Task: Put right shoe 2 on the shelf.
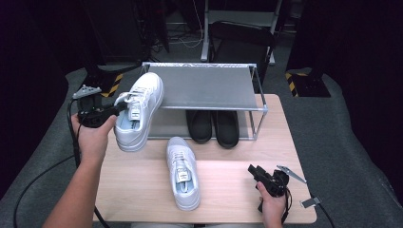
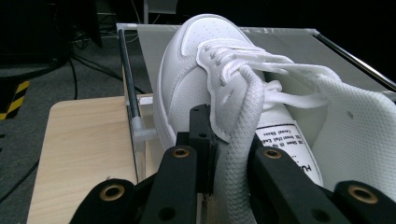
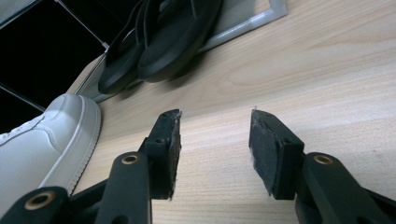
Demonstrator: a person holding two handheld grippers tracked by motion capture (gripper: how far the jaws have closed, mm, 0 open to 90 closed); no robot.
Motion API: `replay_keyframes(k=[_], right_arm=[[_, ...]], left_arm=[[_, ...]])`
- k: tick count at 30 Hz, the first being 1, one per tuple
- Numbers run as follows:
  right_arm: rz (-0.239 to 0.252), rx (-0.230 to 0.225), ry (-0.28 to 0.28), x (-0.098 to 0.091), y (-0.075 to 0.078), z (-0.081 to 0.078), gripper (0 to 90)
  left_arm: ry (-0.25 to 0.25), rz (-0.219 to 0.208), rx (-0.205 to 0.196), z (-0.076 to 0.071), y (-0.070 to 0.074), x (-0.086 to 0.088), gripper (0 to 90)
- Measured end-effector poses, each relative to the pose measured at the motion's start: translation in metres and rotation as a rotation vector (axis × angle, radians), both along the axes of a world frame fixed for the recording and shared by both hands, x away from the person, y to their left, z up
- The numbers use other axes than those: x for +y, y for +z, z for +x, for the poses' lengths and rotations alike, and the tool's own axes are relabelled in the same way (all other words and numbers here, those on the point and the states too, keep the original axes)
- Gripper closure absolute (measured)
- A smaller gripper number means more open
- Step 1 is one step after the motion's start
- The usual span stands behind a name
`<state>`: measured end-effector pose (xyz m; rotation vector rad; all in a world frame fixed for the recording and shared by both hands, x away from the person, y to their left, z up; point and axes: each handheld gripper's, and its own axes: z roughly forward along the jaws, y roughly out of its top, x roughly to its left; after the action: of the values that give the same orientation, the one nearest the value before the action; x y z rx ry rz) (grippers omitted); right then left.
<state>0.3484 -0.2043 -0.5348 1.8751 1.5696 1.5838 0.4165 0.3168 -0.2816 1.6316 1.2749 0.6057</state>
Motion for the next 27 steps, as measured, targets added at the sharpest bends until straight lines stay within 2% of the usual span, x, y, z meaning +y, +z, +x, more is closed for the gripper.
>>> replay_keyframes(k=[2,14,20,26,27], right_arm=[[0.006,0.011,-0.004,0.001,0.001,0.000,53.3],[0.005,0.007,-0.002,0.001,0.000,0.000,53.3],[0.007,0.010,-0.004,-0.001,0.000,0.000,53.3],[0.018,0.009,-0.007,-0.001,0.000,0.000,53.3],[0.018,0.002,-0.003,-0.002,0.000,0.000,53.3]], left_arm=[[0.006,0.003,0.003,0.003,0.000,-0.001,83.1],[0.019,-0.011,0.009,0.018,0.002,-0.012,83.1],[0.016,-0.012,0.018,0.040,0.005,-0.032,83.1],[0.011,-0.008,0.017,0.055,0.010,-0.049,83.1],[0.014,-0.017,0.017,0.062,0.012,-0.055,83.1]])
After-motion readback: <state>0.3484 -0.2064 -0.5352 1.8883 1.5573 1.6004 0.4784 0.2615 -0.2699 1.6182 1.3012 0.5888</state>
